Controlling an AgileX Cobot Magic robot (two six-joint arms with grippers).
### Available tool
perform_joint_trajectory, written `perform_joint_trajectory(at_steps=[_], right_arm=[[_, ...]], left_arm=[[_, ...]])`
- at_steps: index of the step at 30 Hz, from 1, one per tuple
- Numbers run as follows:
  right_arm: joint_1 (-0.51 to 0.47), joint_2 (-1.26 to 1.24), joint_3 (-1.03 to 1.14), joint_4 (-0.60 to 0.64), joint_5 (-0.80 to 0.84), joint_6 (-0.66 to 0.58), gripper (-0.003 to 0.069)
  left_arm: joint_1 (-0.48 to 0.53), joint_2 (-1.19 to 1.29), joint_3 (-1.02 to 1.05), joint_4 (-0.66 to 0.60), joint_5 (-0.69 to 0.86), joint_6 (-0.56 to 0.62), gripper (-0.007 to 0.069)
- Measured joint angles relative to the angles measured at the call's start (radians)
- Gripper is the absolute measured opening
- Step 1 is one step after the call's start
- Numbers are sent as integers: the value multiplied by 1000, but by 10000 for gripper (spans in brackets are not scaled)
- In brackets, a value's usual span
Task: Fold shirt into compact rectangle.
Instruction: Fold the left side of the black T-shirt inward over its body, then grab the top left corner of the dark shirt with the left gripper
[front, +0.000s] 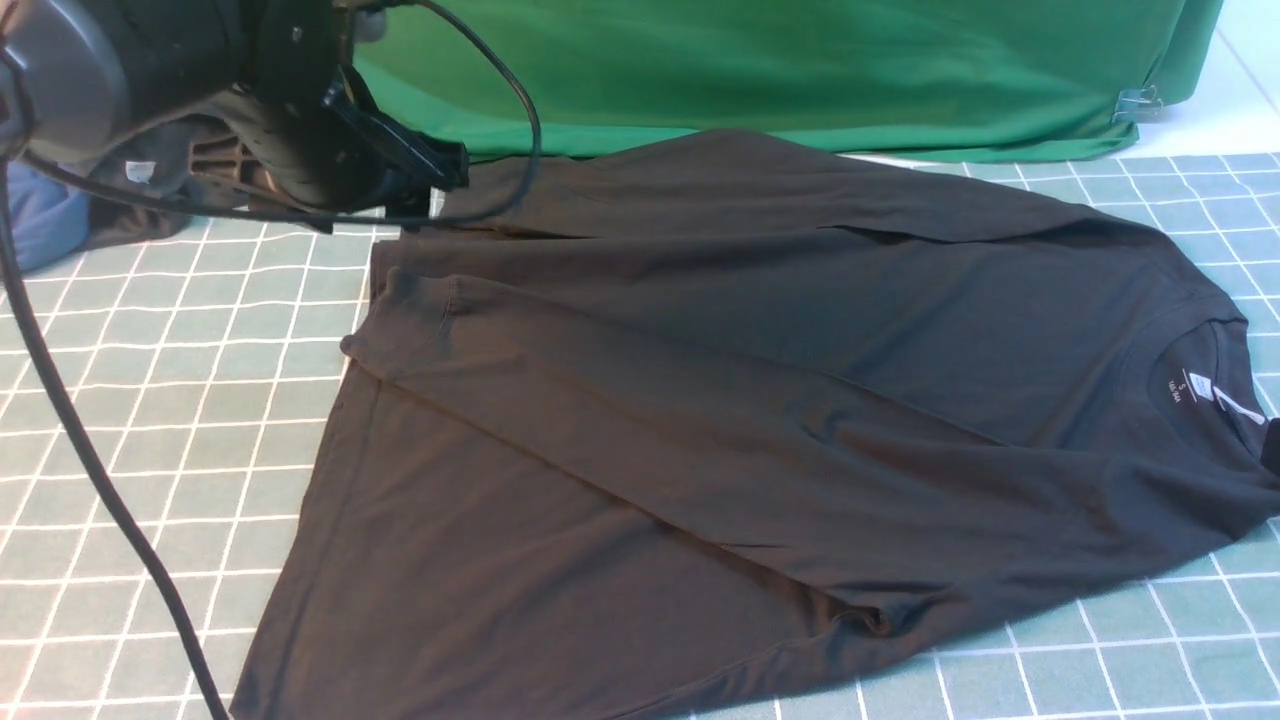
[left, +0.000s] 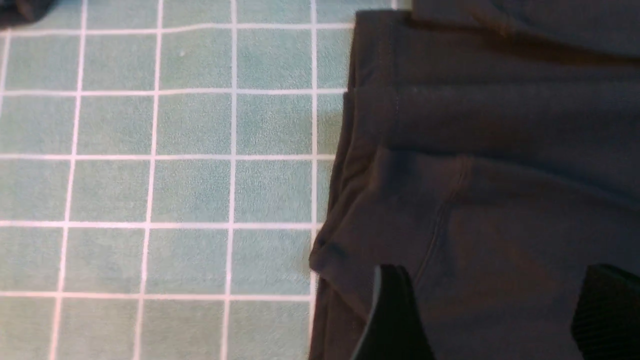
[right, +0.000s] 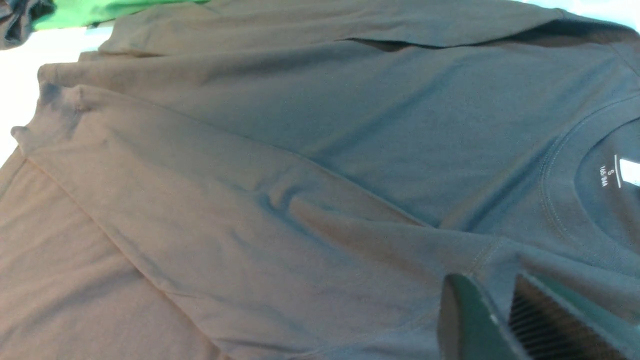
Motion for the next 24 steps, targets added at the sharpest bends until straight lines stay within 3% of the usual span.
perform_joint_trajectory(at_steps=[8, 17, 24], right_arm=[[0, 0, 0, 0, 0, 0, 140], [0, 0, 0, 0, 11, 0, 146], [0, 1, 0, 0, 44, 0, 146]], left_arm=[[63, 138, -156, -174, -142, 76, 387], [80, 452, -491, -197, -145, 80, 362], [85, 587, -578, -212, -135, 69, 362]])
